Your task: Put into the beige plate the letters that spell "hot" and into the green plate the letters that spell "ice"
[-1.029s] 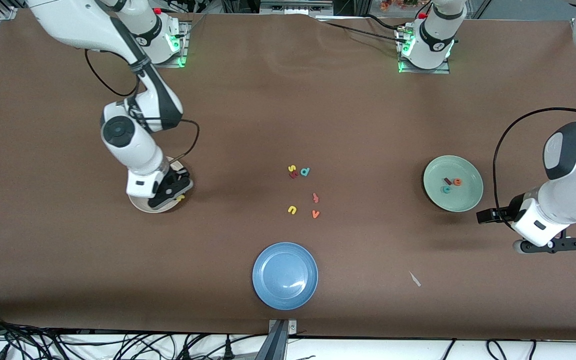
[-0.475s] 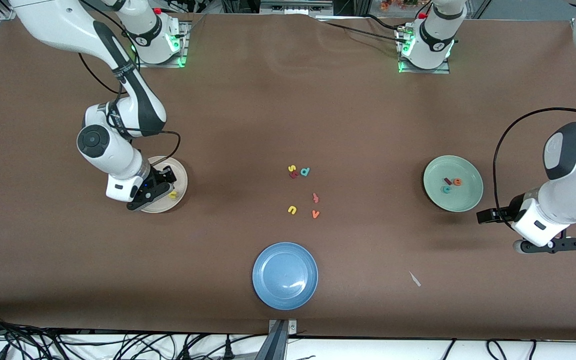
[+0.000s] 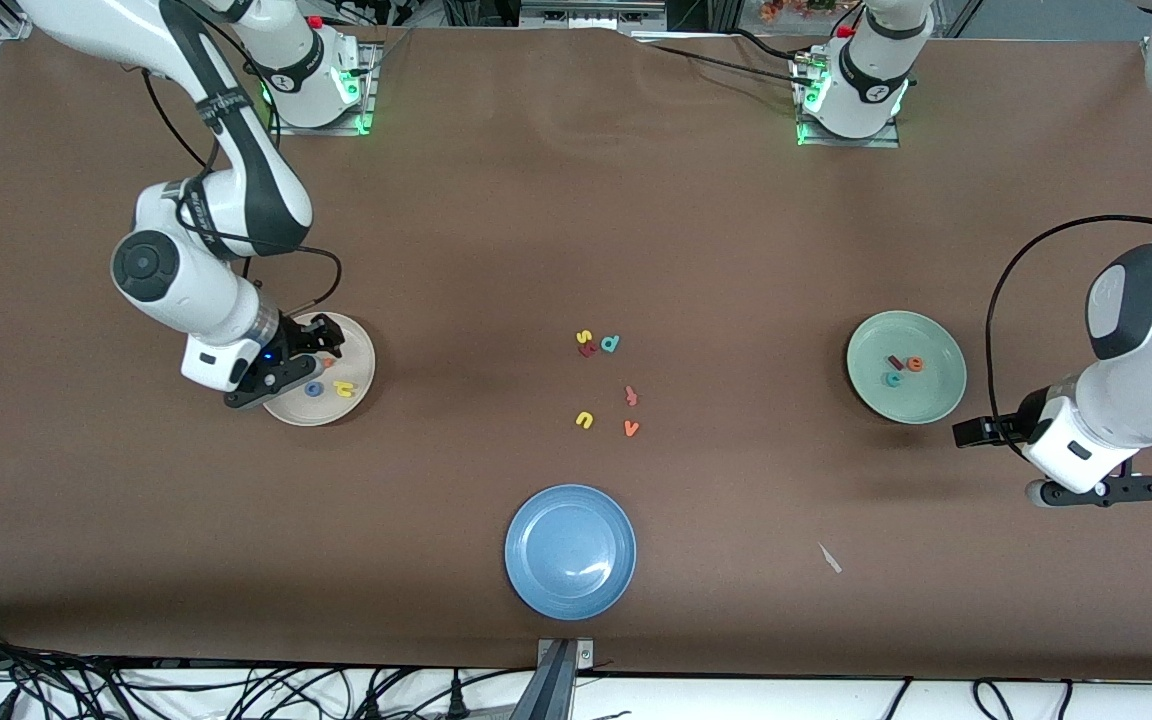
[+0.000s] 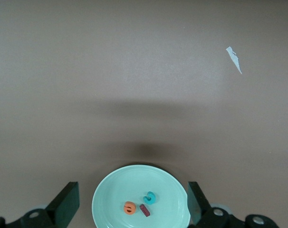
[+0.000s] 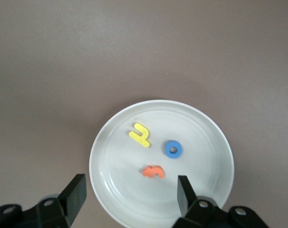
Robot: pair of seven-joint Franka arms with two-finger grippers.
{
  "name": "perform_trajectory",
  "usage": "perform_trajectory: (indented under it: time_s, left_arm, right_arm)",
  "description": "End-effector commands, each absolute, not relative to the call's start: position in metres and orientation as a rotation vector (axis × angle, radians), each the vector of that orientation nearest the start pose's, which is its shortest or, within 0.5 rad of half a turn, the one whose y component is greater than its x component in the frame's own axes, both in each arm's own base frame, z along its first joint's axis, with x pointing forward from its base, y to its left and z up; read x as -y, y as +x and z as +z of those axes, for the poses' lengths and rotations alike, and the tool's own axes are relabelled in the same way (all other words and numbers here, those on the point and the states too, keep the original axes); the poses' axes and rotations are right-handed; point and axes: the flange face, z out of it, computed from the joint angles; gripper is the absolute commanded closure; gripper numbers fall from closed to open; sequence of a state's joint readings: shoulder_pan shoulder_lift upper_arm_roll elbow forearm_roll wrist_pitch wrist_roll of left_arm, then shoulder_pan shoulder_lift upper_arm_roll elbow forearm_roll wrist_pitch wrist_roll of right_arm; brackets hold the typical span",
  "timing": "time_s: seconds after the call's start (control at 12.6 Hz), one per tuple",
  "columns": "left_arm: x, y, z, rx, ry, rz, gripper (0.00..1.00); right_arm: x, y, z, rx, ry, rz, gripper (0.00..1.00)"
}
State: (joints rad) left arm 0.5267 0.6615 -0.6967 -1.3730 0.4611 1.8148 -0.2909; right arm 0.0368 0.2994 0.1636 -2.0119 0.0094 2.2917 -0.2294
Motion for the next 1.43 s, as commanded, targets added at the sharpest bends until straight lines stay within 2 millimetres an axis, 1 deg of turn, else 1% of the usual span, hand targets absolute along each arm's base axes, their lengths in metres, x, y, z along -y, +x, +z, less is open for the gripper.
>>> perform_trajectory:
  time_s: [0.0, 0.08, 0.24, 0.4, 0.55, 0.63, 0.71, 0.79, 0.87, 1.03, 1.11, 1.27, 1.35]
  left_arm:
    - [-0.022, 0.705, 0.391, 0.120, -3.098, 0.102, 0.00]
    - [-0.022, 0.705, 0.392, 0.120, -3.098, 0.099, 0.00]
    - [-0.022, 0.704, 0.393, 0.121, -3.099, 0.098, 0.00]
    - [-0.021, 0.704, 0.394, 0.122, -3.099, 0.095, 0.00]
    - [-0.021, 0.704, 0.394, 0.122, -3.099, 0.095, 0.00]
    - [-0.021, 0.704, 0.393, 0.122, -3.099, 0.099, 0.00]
    - [-0.021, 0.704, 0.393, 0.122, -3.099, 0.099, 0.00]
    - [-0.021, 0.704, 0.393, 0.124, -3.099, 0.097, 0.00]
    - [-0.021, 0.704, 0.393, 0.122, -3.099, 0.097, 0.00]
    - [-0.021, 0.704, 0.393, 0.122, -3.099, 0.097, 0.00]
    - [-0.021, 0.704, 0.393, 0.122, -3.099, 0.097, 0.00]
    - [-0.021, 0.704, 0.393, 0.122, -3.099, 0.097, 0.00]
    - [-0.021, 0.704, 0.393, 0.122, -3.099, 0.097, 0.00]
  right_arm:
    - [-0.112, 0.587, 0.361, 0.553, -3.024, 0.097, 0.15]
    - [-0.112, 0.586, 0.383, 0.523, -3.031, 0.129, 0.15]
    - [-0.108, 0.581, 0.435, 0.474, -3.047, 0.163, 0.15]
    - [-0.097, 0.574, 0.484, 0.434, -3.058, 0.209, 0.15]
    - [-0.093, 0.558, 0.535, 0.372, -3.073, 0.237, 0.15]
    - [-0.094, 0.550, 0.556, 0.340, -3.083, 0.241, 0.15]
    - [-0.094, 0.542, 0.569, 0.299, -3.093, 0.244, 0.15]
    - [-0.093, 0.538, 0.575, 0.276, -3.098, 0.240, 0.14]
    - [-0.091, 0.538, 0.577, 0.259, -3.101, 0.235, 0.12]
    - [-0.077, 0.539, 0.581, 0.224, -3.109, 0.223, 0.10]
    - [-0.072, 0.539, 0.581, 0.216, -3.102, 0.222, 0.00]
    - [-0.068, 0.540, 0.582, 0.211, -3.119, 0.220, 0.00]
    - [-0.066, 0.543, 0.588, 0.213, -3.144, 0.198, 0.00]
